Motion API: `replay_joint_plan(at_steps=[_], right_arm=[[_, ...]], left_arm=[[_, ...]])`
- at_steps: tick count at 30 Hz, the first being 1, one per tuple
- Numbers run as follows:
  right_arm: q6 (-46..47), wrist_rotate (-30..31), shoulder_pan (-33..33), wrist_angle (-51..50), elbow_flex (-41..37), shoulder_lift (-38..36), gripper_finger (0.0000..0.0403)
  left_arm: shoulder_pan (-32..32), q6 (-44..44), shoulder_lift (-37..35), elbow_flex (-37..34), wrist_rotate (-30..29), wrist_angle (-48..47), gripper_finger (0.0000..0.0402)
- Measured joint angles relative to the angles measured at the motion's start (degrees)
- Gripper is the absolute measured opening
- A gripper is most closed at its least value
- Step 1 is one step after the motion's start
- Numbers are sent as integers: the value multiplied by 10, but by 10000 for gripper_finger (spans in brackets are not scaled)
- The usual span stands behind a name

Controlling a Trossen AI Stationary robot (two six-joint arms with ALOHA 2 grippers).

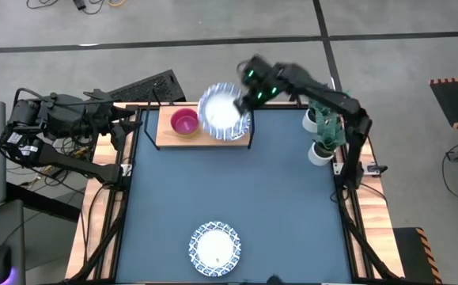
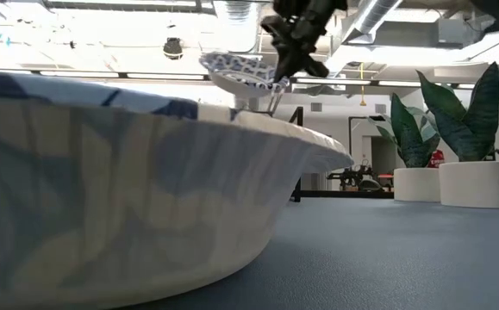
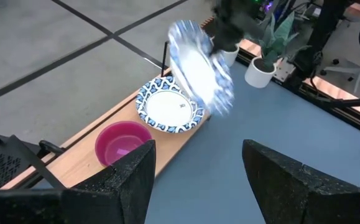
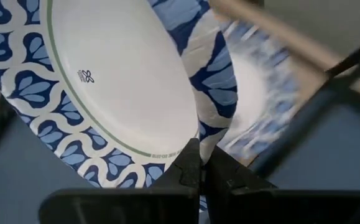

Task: Place and stack bowls onto a shelf
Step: Stack the white bowl on top of the other white bowl on the shelf

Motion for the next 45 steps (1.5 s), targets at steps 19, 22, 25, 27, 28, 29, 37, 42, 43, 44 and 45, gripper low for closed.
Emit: replay_joint_plan(at_steps=[19,22,25,27,28,29,37,42,43,44,45], right_arm=[[2,-108,-137,114,40,11,25],[1,-124,-126,120,40,34,25],[-10,-125,-118,118,41,56,25],[-22,-126,-114,114,56,73,25],[-30,-126,-113,107,65,82,25],[-39,-126,-112,101,76,92,25],[-141,-116,-112,4,184,181,25],[-187,-103,-115,-36,187,204,25],[-194,-98,-115,-43,188,208,25],[-197,-90,-115,-44,186,208,25],[-202,-84,-115,-43,185,208,25]], left_arm=[[0,-14,0,0,-29,0,224],[0,-14,0,0,-33,0,224],[0,-22,2,0,-33,0,224],[0,-27,4,0,-33,0,224],[0,-27,4,0,-33,-1,224],[0,-28,5,0,-33,-2,224],[0,-28,5,0,-33,-3,224],[0,-29,8,0,-33,-3,224],[0,-29,9,0,-34,-3,224],[0,-29,9,0,-34,-3,224],[0,-29,9,0,-34,-3,224]])
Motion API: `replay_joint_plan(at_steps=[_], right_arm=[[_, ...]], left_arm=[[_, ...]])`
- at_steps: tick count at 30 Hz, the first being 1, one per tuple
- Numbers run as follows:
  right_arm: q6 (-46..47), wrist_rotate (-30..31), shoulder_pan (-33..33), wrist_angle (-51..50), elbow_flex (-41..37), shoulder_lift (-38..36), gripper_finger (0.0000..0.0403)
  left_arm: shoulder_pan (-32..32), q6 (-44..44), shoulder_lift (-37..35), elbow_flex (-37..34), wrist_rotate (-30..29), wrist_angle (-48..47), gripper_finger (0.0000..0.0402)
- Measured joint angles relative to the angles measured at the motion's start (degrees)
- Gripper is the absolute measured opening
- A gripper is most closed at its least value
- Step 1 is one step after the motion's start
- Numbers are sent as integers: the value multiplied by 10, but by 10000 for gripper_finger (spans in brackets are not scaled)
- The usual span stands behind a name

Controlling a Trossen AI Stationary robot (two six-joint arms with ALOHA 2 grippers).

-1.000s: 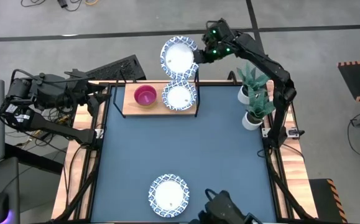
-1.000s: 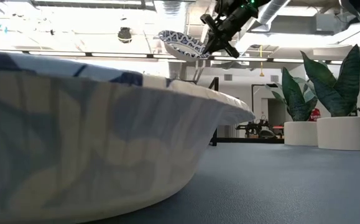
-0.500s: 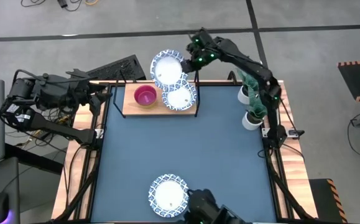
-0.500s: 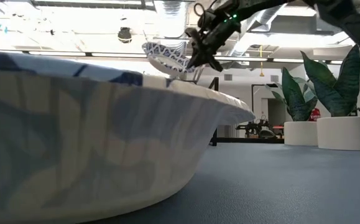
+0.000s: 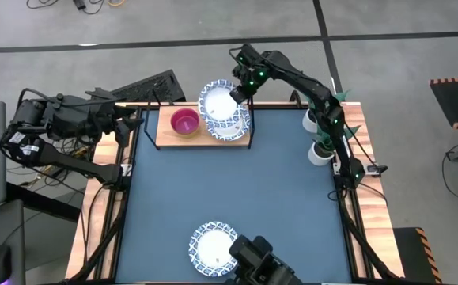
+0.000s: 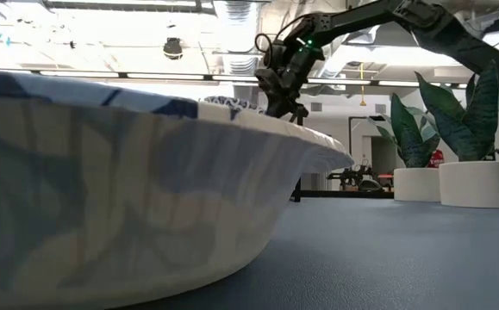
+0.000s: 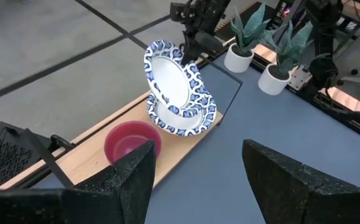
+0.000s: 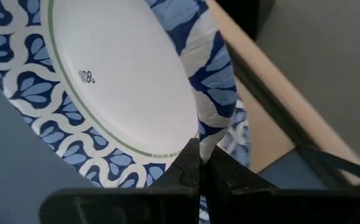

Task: Place and stack bowls onto a shelf
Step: Stack the white bowl on top of the other white bowl on the shelf

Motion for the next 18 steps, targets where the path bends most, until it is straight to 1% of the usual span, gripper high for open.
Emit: replay_joint_plan(at_steps=[6,18], right_arm=[[-33,47,10,-8,0,0,25],[-58,70,18,-39,0,0,25]], left_arm=[[0,-3,6,0,-4,0,224],[0,-11,17,0,-3,0,224]])
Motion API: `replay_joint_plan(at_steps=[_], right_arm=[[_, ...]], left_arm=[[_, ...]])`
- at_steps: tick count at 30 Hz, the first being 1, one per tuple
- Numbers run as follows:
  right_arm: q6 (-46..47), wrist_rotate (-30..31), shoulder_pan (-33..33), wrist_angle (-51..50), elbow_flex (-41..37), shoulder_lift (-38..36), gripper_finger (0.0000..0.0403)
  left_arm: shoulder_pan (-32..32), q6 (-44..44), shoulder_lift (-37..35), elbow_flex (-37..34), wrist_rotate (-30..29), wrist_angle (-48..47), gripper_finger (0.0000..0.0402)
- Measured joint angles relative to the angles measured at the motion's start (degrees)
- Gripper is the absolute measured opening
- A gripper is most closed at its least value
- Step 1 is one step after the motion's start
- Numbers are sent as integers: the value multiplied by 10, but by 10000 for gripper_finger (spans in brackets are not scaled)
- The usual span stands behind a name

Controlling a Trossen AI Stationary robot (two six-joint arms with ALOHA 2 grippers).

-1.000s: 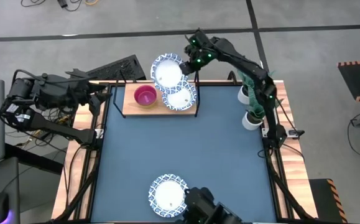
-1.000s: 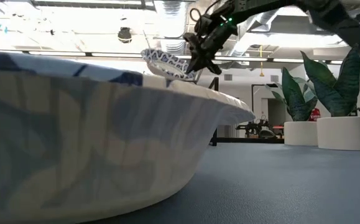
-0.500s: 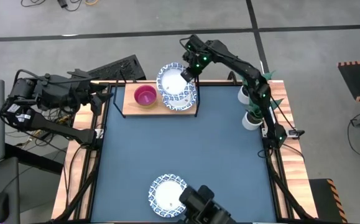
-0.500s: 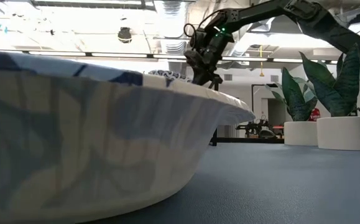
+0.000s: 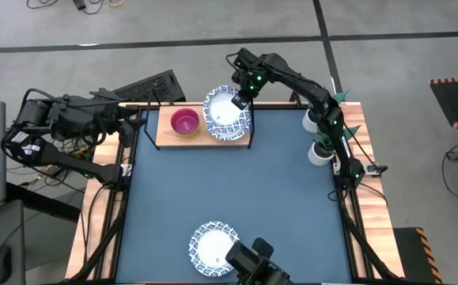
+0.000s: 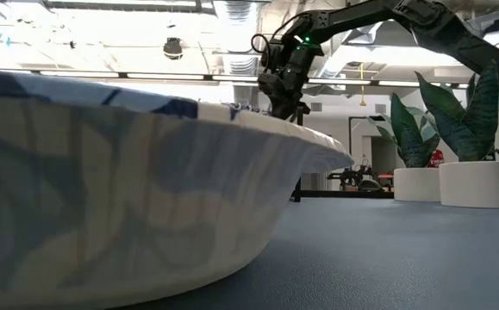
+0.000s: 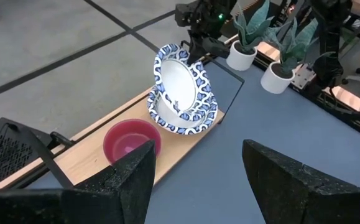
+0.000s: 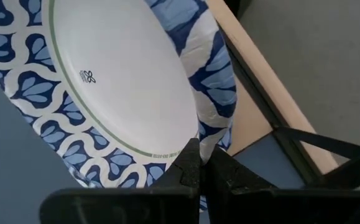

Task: Place and stack bowls onto a shelf
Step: Stack the white bowl on top of the other white bowl on the shelf

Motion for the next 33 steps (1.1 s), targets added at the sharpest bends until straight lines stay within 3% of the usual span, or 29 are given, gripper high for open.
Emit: replay_joint_plan(at_steps=[22,33], right_arm=[[-42,28,24,-30,0,29,25],[-58,33,26,-29,0,31,48]], left_arm=[[0,-11,0,0,1,0,224],[0,-9,0,0,1,0,224]])
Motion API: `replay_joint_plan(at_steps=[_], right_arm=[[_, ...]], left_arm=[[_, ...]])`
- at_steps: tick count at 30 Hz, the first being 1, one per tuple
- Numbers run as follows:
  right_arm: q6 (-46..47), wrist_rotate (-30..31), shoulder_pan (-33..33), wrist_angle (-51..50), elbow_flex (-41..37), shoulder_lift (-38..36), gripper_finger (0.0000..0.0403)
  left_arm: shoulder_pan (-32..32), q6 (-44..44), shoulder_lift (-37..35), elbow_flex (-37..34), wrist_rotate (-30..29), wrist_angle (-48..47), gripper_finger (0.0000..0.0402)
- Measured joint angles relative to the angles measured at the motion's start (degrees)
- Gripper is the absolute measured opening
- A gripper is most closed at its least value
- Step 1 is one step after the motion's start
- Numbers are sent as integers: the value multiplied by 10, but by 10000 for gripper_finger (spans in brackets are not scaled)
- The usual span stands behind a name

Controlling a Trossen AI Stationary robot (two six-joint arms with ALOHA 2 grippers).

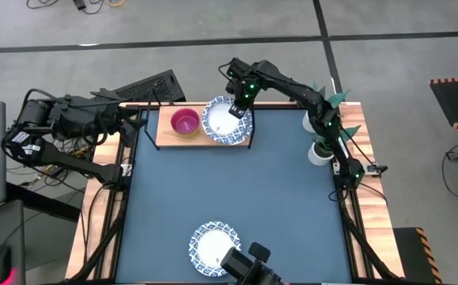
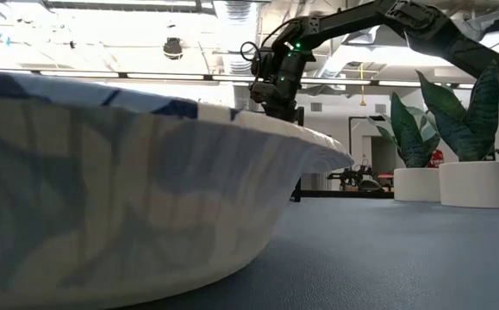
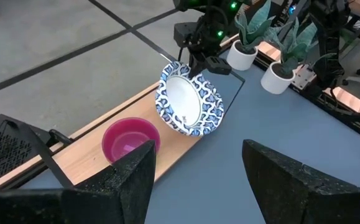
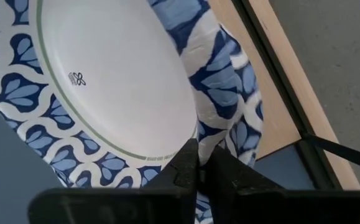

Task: Place and stack bowls onto a shelf
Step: Stack the white bowl on top of the other white bowl on the shelf

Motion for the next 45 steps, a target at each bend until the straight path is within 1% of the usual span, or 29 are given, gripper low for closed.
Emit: replay_joint_plan(at_steps=[3,6,11,15,18,20,24,27,29,34,37,39,42,45], right_arm=[[-2,1,0,-6,0,0,56],[-7,2,0,-15,0,0,78],[-10,30,1,-27,3,0,142],[-10,36,0,-34,3,0,197],[-10,48,-1,-26,3,0,224],[-10,48,-1,-23,2,-5,232],[-22,50,0,-6,2,-21,232],[-41,73,5,13,2,-33,229],[-51,76,9,15,2,-43,227],[-48,70,39,9,2,-98,226],[-8,47,74,-20,2,-140,226],[35,40,101,-37,0,-165,226],[145,44,148,-61,-11,-191,226],[265,52,199,-102,-13,-198,226]], left_arm=[[0,0,0,0,0,0,224],[0,-2,0,0,0,0,224],[0,-3,0,0,0,0,224],[0,-3,0,0,0,0,224],[0,-3,0,0,0,0,224],[0,-3,0,0,0,0,224],[0,-3,0,0,-1,0,224],[0,-3,0,0,-1,0,224],[0,-2,0,0,-1,0,224],[0,-1,0,0,-1,0,224],[0,8,0,0,-2,0,224],[0,14,0,0,0,0,224],[0,24,0,0,10,0,224],[0,31,0,0,21,0,224]])
